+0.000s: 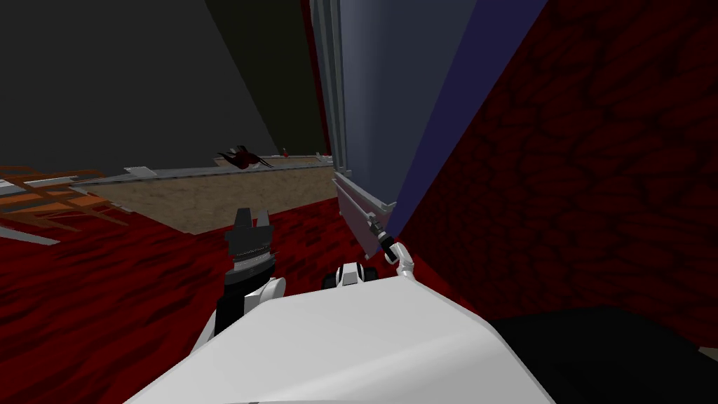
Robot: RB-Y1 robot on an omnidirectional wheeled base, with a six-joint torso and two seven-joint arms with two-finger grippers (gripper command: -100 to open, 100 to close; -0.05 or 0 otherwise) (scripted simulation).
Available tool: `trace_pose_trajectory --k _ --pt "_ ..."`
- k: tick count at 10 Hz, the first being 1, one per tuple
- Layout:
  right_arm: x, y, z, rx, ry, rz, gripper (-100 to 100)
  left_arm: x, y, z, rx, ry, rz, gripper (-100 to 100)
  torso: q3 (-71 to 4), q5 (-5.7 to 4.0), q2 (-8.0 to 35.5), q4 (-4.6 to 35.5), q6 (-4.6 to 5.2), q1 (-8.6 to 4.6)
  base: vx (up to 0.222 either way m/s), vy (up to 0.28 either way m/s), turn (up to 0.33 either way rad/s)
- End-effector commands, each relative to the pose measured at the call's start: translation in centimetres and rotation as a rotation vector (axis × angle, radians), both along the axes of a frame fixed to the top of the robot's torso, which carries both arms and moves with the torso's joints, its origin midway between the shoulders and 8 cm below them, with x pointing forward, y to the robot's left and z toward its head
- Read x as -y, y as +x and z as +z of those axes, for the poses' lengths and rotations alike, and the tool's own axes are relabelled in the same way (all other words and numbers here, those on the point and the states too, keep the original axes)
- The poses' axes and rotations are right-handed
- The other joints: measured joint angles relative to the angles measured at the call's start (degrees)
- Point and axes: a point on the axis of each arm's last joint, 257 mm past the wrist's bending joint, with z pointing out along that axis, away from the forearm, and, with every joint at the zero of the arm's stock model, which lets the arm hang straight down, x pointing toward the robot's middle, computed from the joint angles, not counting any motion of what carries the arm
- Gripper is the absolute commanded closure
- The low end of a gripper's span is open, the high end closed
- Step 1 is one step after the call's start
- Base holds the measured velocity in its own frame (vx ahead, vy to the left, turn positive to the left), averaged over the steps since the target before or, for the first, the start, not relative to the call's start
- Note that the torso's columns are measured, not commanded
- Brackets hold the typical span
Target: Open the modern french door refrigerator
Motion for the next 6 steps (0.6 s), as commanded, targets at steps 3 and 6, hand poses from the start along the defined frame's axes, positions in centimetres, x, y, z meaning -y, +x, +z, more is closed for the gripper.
trace_pose_trajectory --k 3,6 --pt "0.9 -1.5 0.1 0.007 -0.01 0.088 100 0.0 0.0 0.0 0.0 0.0 0.0 0 -0.11 -0.02 -0.16 0.04 -0.12 -0.1 0.043 0.185 -0.197" --pt "1.5 -2.8 0.2 0.005 -0.01 0.152 100 0.0 0.0 0.0 0.0 0.0 0.0 0 -0.09 -0.01 -0.11 0.05 -0.09 -0.1 0.036 0.166 -0.207"
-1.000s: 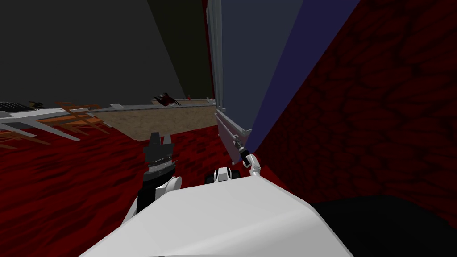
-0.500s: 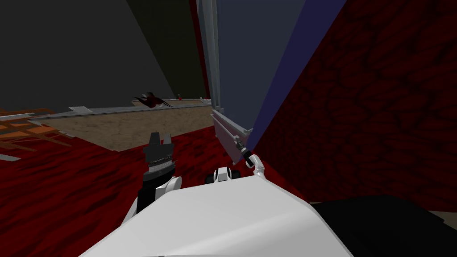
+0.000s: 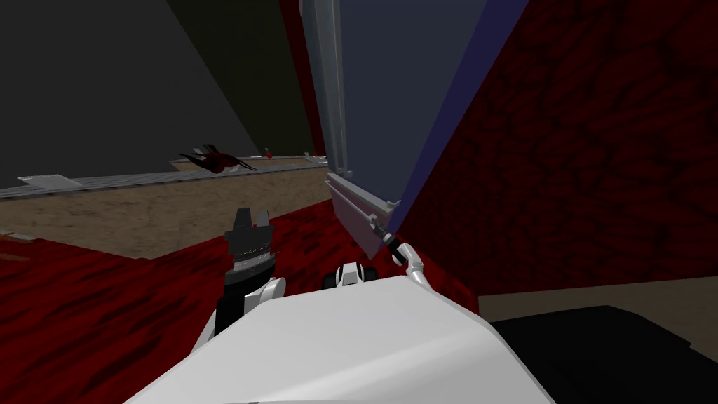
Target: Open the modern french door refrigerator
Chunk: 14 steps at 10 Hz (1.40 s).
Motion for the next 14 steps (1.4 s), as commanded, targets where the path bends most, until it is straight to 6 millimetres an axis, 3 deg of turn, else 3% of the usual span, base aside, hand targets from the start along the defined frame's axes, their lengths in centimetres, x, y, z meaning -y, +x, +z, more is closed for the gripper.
trace_pose_trajectory --k 1,4,5,11,14 --pt "0.5 -1.0 0.4 0.002 -0.001 0.056 100 0.0 0.0 0.0 0.0 0.0 0.0 0 0.06 -0.04 0.06 0.01 -0.19 -0.08 0.019 0.143 -0.168" --pt "1.1 -2.4 0.5 -0.006 0.002 0.119 100 0.0 0.0 0.0 0.0 0.0 0.0 0 0.09 -0.02 0.13 0.04 -0.17 -0.05 0.028 0.19 -0.209" --pt "1.1 -2.0 0.2 -0.01 -0.001 0.098 100 0.0 0.0 0.0 0.0 0.0 0.0 0 0.11 -0.03 0.19 0.05 -0.05 -0.16 -0.007 0.074 -0.055" --pt "0.2 -2.5 0.3 -0.011 -0.001 0.117 100 0.0 0.0 0.0 0.0 0.0 0.0 0 0.07 -0.02 0.14 0.11 0.16 -0.46 -0.107 0.117 0.003" --pt "-0.2 -2.5 0.6 -0.004 0.0 0.121 100 0.0 0.0 0.0 0.0 0.0 0.0 0 0.18 -0.01 0.27 0.03 0.06 0.0 -0.096 0.169 -0.028"
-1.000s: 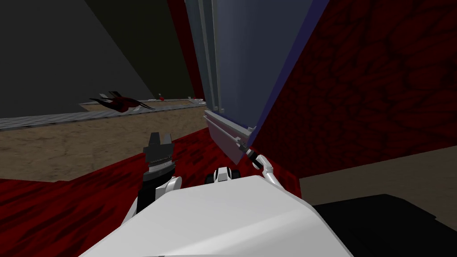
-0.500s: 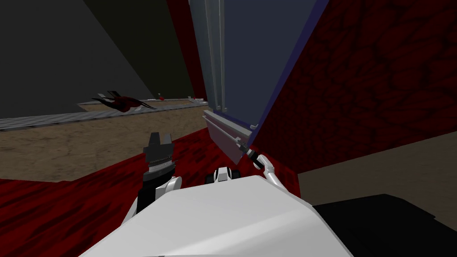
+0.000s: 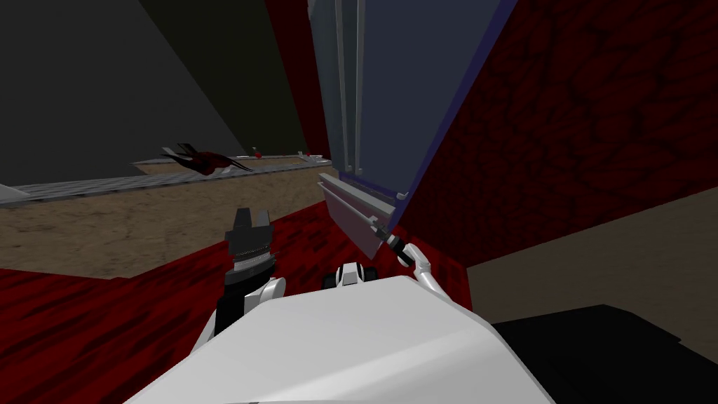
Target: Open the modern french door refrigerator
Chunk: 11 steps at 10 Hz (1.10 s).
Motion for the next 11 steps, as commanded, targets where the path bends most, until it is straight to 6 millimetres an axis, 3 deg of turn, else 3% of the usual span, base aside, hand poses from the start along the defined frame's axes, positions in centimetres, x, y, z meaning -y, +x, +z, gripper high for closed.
trace_pose_trajectory --k 1,5,6,8,11 --pt "-0.4 0.0 0.4 0.009 0.003 0.005 100 0.0 0.0 0.0 0.0 0.0 0.0 0 -0.05 0.02 -0.08 0.03 -0.12 0.06 -0.127 0.173 -0.022" --pt "-0.7 -0.4 0.1 0.001 0.003 0.009 100 0.0 0.0 0.0 0.0 0.0 0.0 0 -0.01 -0.04 0.0 -0.04 -0.02 -0.06 -0.102 0.124 -0.009" --pt "0.2 0.5 0.9 -0.004 -0.001 0.003 -100 0.0 0.0 0.0 0.0 0.0 0.0 0 -0.03 -0.02 -0.05 -0.02 -0.04 -0.04 -0.087 0.095 0.023" --pt "1.1 1.4 1.9 -0.005 -0.001 0.0 -100 0.0 0.0 0.0 0.0 0.0 0.0 0 -0.23 -0.15 -0.38 -0.15 -0.07 -0.51 -0.051 0.016 0.033" --pt "2.2 2.6 3.6 -0.004 0.0 -0.007 -100 0.0 0.0 0.0 0.0 0.0 0.0 0 -0.13 0.02 -0.16 0.03 -0.03 -0.12 -0.035 0.017 0.016"
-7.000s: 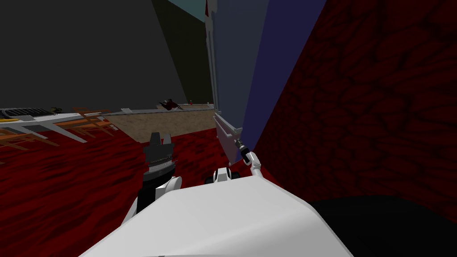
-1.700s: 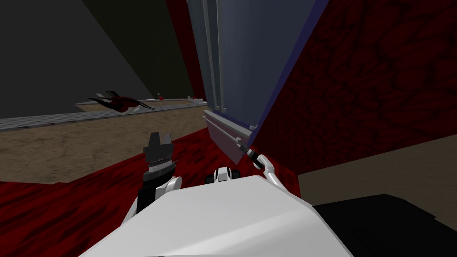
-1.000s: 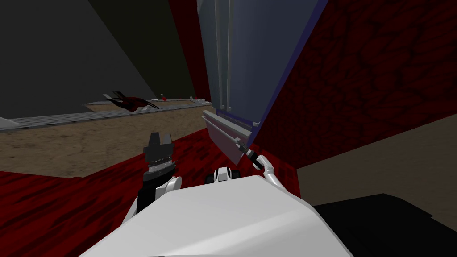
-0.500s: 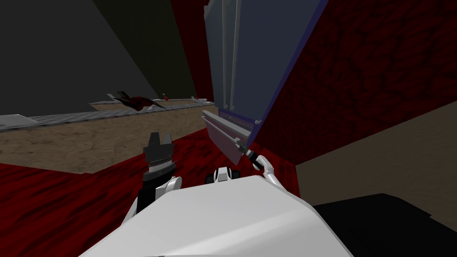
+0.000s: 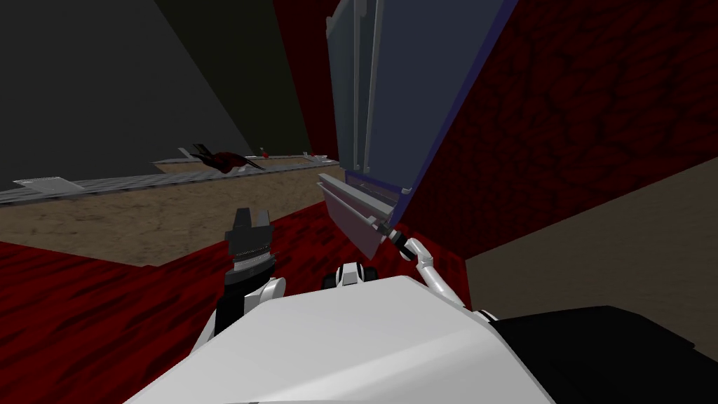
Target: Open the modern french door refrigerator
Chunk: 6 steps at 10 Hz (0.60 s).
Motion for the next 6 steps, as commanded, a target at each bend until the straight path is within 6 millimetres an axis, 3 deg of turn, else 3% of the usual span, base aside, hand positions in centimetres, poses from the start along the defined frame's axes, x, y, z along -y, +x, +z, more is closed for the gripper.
trace_pose_trajectory --k 1,3,4,5,6 --pt "1.1 1.2 1.8 0.007 0.005 -0.005 -100 0.0 0.0 0.0 0.0 0.0 0.0 0 0.1 0.05 0.18 0.09 -0.06 0.1 -0.043 0.026 0.025" --pt "1.9 2.0 3.1 0.008 0.006 -0.01 -100 0.0 0.0 0.0 0.0 0.0 0.0 0 0.27 0.19 0.57 0.4 -0.08 0.22 -0.047 0.03 0.017" --pt "2.0 1.3 1.4 -0.014 -0.006 -0.02 -100 0.0 0.0 0.0 0.0 0.0 0.0 0 0.33 0.29 0.73 0.55 -0.1 0.31 -0.012 0.013 0.013" --pt "2.1 1.3 1.2 -0.022 -0.006 -0.024 0 0.0 0.0 0.0 0.0 0.0 0.0 0 0.33 0.2 0.64 0.4 -0.01 0.23 0.006 0.005 0.016" --pt "2.1 1.2 0.8 -0.029 -0.008 -0.025 0 0.0 0.0 0.0 0.0 0.0 0.0 0 0.26 0.11 0.47 0.28 0.06 0.08 0.005 0.007 0.015"
